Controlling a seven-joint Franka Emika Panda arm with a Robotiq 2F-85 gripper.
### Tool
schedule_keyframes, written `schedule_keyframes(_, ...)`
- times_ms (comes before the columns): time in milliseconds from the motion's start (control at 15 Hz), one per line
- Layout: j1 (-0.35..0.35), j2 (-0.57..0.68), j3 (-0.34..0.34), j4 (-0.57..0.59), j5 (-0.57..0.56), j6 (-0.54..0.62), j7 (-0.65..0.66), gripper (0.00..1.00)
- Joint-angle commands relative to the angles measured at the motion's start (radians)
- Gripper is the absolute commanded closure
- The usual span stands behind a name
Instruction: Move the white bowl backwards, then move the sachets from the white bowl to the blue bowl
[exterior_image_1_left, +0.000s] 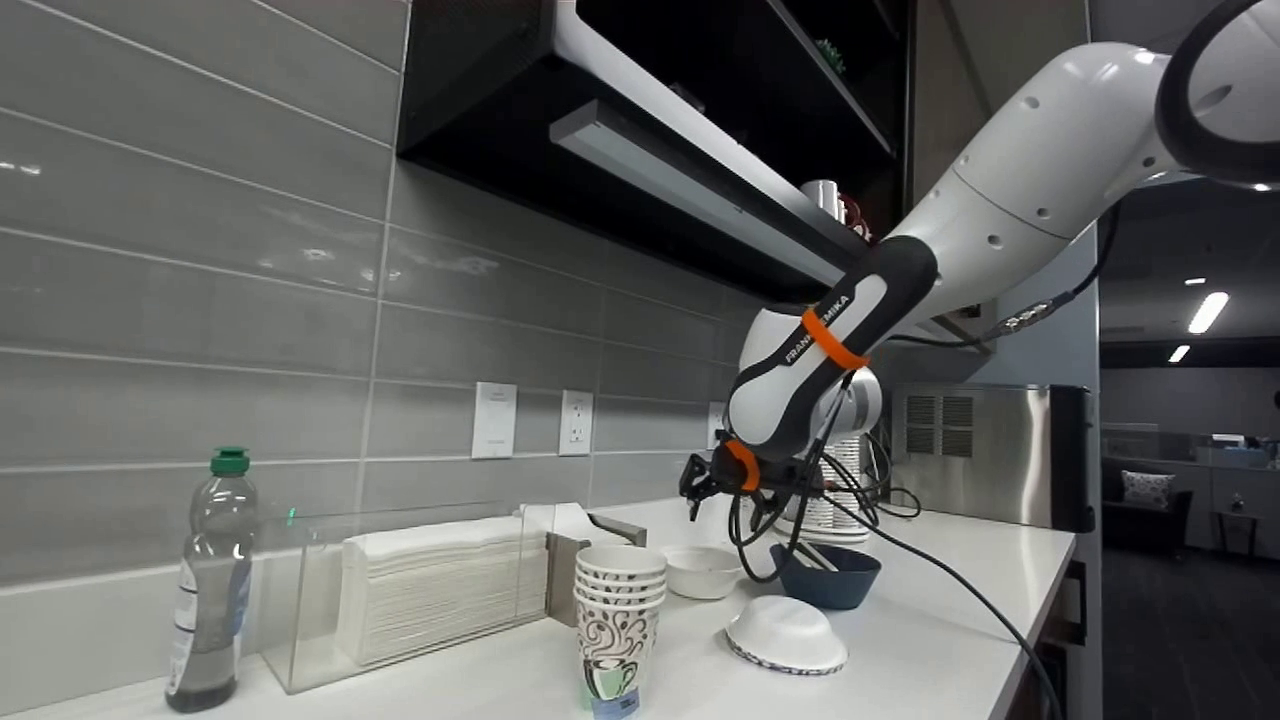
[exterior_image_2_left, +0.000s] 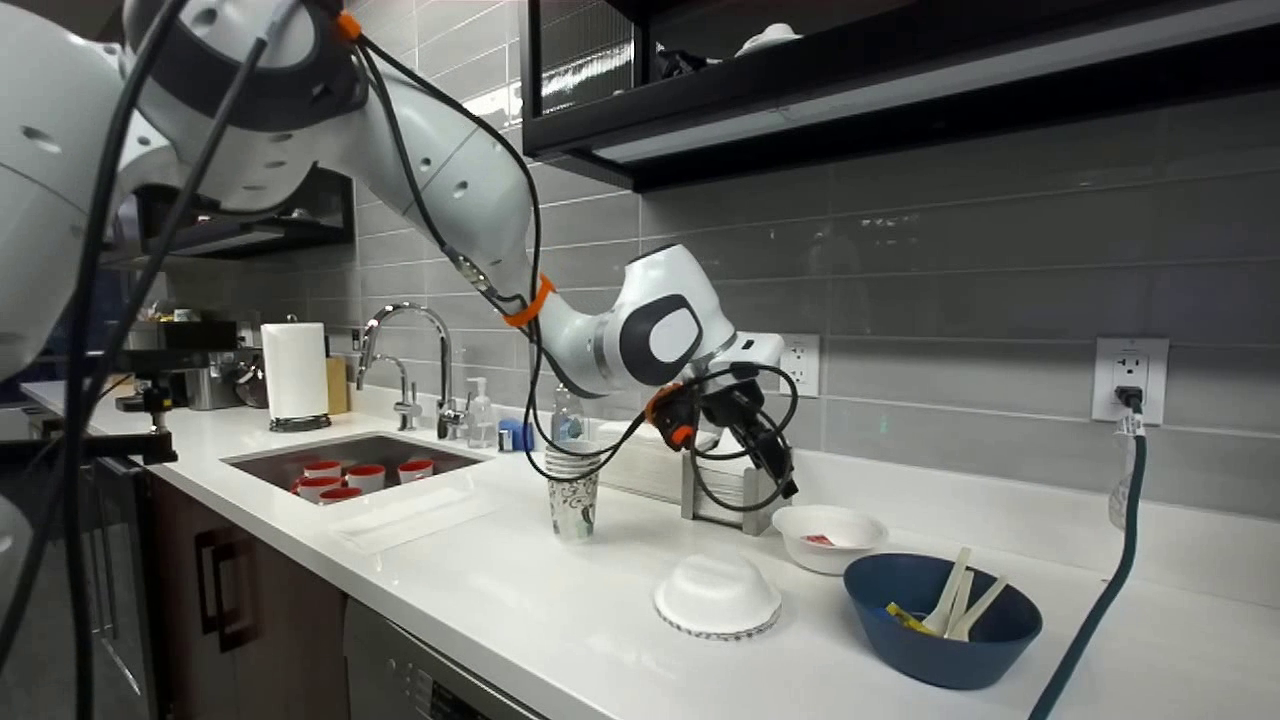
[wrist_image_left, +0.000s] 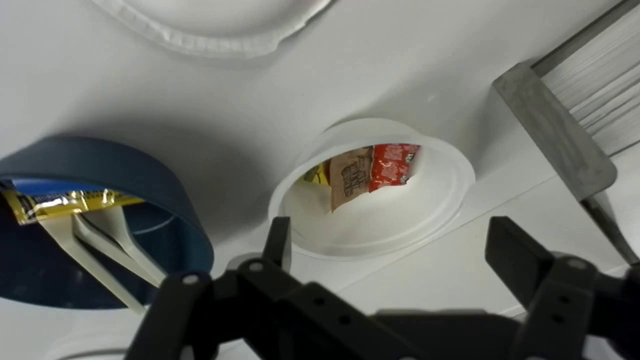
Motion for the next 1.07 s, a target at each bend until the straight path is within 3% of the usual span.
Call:
schedule_keyframes(0,-0.074,0.133,0.021,0.199,-0.187,-0.071,0.033,0.00)
schedule_keyframes(133,-0.132,0.172,0.051,0.282,-0.227,-0.117,0.020,0.00)
schedule_keyframes(200,-0.105,0.101,0.061,0.169,-0.235,-0.059,0.051,0.00)
schedule_keyframes(400,-0.155,0.144,0.079,0.244,-0.251,-0.090,0.043,0.00)
schedule_keyframes(533,-0.280,0.121,0.229,0.274,-0.177,-0.179,-0.103,0.00)
schedule_keyframes(667,-0.377,0.145,0.334,0.322,-0.145,-0.216,-0.187,0.00)
schedule_keyframes(1000,-0.535,0.224,0.478,0.477,-0.078,-0.312,-0.296,0.00)
